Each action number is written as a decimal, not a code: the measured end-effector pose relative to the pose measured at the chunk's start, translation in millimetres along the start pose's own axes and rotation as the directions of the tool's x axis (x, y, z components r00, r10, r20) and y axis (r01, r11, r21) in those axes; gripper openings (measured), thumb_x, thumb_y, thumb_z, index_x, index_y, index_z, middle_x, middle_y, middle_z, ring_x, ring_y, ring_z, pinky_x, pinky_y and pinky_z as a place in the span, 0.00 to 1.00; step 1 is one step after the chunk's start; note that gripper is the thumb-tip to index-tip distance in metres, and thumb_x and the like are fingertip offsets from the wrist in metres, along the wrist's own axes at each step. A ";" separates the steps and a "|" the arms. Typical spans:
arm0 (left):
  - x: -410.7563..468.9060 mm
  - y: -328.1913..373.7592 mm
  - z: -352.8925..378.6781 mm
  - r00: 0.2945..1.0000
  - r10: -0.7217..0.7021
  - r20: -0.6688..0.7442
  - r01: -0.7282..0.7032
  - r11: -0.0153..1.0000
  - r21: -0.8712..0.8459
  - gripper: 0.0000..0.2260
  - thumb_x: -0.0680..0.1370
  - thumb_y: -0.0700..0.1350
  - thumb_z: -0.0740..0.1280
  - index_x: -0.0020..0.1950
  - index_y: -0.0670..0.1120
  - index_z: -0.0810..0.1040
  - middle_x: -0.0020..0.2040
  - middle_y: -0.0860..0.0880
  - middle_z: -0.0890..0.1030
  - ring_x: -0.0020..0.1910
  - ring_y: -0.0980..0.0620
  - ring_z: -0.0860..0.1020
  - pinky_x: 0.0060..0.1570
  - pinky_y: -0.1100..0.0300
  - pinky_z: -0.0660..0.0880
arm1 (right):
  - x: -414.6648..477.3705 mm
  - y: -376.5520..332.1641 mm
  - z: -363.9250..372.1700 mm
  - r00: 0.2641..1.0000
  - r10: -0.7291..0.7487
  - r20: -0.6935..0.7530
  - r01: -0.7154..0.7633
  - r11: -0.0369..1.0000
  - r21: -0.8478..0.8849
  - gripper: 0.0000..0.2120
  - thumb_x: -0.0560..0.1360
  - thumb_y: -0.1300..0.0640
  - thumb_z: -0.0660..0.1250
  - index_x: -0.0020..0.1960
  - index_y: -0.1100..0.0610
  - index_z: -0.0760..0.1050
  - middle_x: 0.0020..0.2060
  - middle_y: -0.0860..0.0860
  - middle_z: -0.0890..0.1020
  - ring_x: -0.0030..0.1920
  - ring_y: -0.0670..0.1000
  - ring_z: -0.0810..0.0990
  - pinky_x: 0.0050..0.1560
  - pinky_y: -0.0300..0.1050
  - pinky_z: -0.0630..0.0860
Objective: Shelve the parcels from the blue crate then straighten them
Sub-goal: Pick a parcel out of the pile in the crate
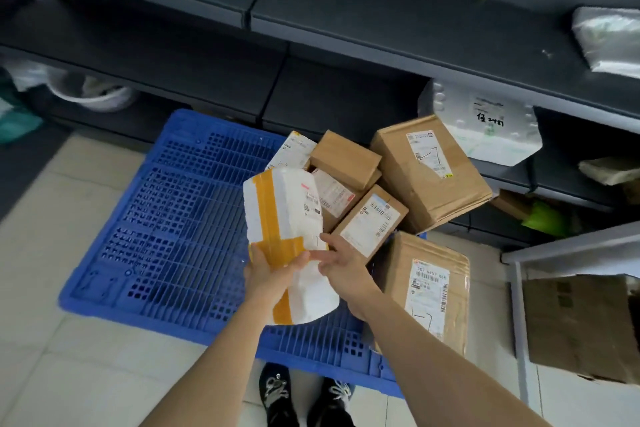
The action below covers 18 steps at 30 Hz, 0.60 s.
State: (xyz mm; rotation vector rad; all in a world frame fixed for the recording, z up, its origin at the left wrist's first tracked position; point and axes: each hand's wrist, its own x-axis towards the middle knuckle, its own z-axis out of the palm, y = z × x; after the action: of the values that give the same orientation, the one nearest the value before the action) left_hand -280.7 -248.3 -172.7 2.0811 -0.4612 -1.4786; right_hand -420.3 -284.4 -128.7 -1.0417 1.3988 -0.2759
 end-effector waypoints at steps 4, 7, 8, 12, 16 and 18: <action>9.5 -34.3 -24.4 1.000 -0.011 0.009 0.011 0.999 -0.042 0.57 0.48 0.67 0.78 0.72 0.61 0.57 0.69 0.49 0.69 0.68 0.44 0.69 0.65 0.42 0.69 | 4.8 1.6 26.1 0.995 0.003 0.100 -0.005 1.000 0.015 0.28 0.77 0.71 0.56 0.73 0.50 0.61 0.53 0.47 0.84 0.63 0.47 0.74 0.61 0.40 0.67; 5.7 -49.6 -45.7 1.000 -0.023 0.017 0.026 0.980 -0.197 0.42 0.54 0.58 0.80 0.65 0.62 0.65 0.62 0.51 0.76 0.60 0.46 0.75 0.61 0.42 0.72 | 5.1 2.9 46.6 0.998 -0.007 0.065 0.007 1.000 -0.001 0.21 0.80 0.66 0.58 0.68 0.49 0.66 0.54 0.47 0.82 0.57 0.46 0.77 0.51 0.36 0.71; 1.9 -53.1 -53.1 0.999 -0.027 0.032 0.035 0.965 -0.261 0.37 0.59 0.54 0.79 0.64 0.61 0.67 0.60 0.51 0.78 0.58 0.46 0.76 0.59 0.43 0.73 | 5.8 4.0 52.0 0.999 -0.032 0.003 0.032 0.999 -0.037 0.18 0.80 0.64 0.59 0.66 0.49 0.68 0.54 0.46 0.81 0.58 0.48 0.77 0.49 0.36 0.71; -16.7 -60.2 -86.3 0.998 0.004 0.057 0.023 0.880 -0.474 0.23 0.73 0.43 0.71 0.65 0.58 0.71 0.58 0.53 0.80 0.55 0.50 0.78 0.49 0.50 0.75 | 9.6 2.3 72.7 0.991 -0.113 -0.070 0.090 0.960 -0.265 0.22 0.78 0.57 0.66 0.71 0.50 0.68 0.67 0.48 0.72 0.68 0.52 0.70 0.61 0.45 0.70; -39.0 -64.4 -118.1 0.997 0.075 -0.009 -0.066 0.798 -0.599 0.22 0.75 0.43 0.68 0.66 0.60 0.72 0.58 0.55 0.81 0.53 0.52 0.78 0.37 0.57 0.74 | 1.0 -14.1 100.0 0.996 -0.068 0.048 0.077 0.973 -0.215 0.20 0.79 0.52 0.65 0.70 0.50 0.70 0.64 0.47 0.76 0.62 0.49 0.75 0.57 0.44 0.71; -54.2 -62.5 -132.2 0.993 0.100 -0.065 -0.119 0.766 -0.631 0.20 0.75 0.45 0.67 0.66 0.60 0.73 0.58 0.54 0.81 0.51 0.52 0.78 0.34 0.60 0.73 | -8.0 -25.6 116.7 0.985 -0.138 0.102 0.156 0.969 -0.194 0.14 0.79 0.53 0.64 0.64 0.50 0.75 0.56 0.45 0.79 0.58 0.48 0.77 0.57 0.45 0.74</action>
State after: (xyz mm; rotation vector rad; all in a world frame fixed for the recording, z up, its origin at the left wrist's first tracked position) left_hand -176.8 -137.8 -136.3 1.4981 -0.0407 -1.2952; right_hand -308.2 -242.7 -124.0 -1.3126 1.2915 -0.1967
